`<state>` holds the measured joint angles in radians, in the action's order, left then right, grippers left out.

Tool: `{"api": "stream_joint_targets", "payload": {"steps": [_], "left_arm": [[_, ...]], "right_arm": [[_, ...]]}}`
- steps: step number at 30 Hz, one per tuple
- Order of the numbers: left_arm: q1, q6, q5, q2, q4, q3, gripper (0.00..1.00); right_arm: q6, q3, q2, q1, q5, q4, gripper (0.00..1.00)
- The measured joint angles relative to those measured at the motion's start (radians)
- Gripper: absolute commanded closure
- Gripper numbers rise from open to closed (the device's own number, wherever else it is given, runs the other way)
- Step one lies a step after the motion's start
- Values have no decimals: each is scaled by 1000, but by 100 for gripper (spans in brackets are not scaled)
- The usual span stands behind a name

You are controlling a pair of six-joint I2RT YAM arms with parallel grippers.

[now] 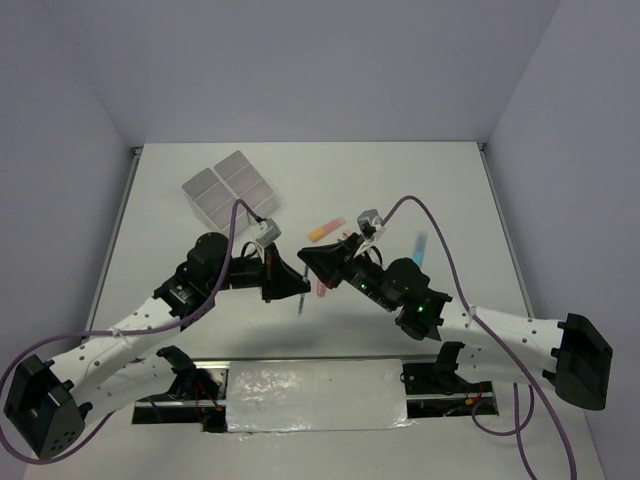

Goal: Sort the stationery into containers
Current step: Close the pen cap on the pen.

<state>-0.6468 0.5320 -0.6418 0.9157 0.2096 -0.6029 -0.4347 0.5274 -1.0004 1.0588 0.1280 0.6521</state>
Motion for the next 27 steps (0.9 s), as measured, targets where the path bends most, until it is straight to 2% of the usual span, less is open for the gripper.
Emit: {"api": "stream_joint_targets", "payload": {"steps": [7, 16, 19, 20, 22, 25, 26, 27], "left_arm": [[19, -13, -3, 9, 34, -2, 100], [30, -34, 16, 11, -5, -3, 100], [30, -35, 15, 18, -9, -7, 100], [30, -36, 16, 23, -8, -8, 100], [29, -40, 39, 33, -1, -13, 100], [38, -56, 109, 32, 28, -15, 100], [38, -58, 138, 32, 51, -21, 100], [38, -61, 164, 33, 70, -31, 100]], "right_arm": [[60, 125, -38, 0, -15, -150, 100], [85, 167, -96, 2, -24, -178, 98], [89, 170, -96, 2, -27, -187, 67], [85, 173, -95, 2, -27, -196, 47], [79, 178, -89, 16, -14, -218, 38], [66, 179, -46, 19, 25, -285, 34], [65, 180, -31, 32, 26, -319, 27], [61, 180, -20, 45, 32, -354, 27]]}}
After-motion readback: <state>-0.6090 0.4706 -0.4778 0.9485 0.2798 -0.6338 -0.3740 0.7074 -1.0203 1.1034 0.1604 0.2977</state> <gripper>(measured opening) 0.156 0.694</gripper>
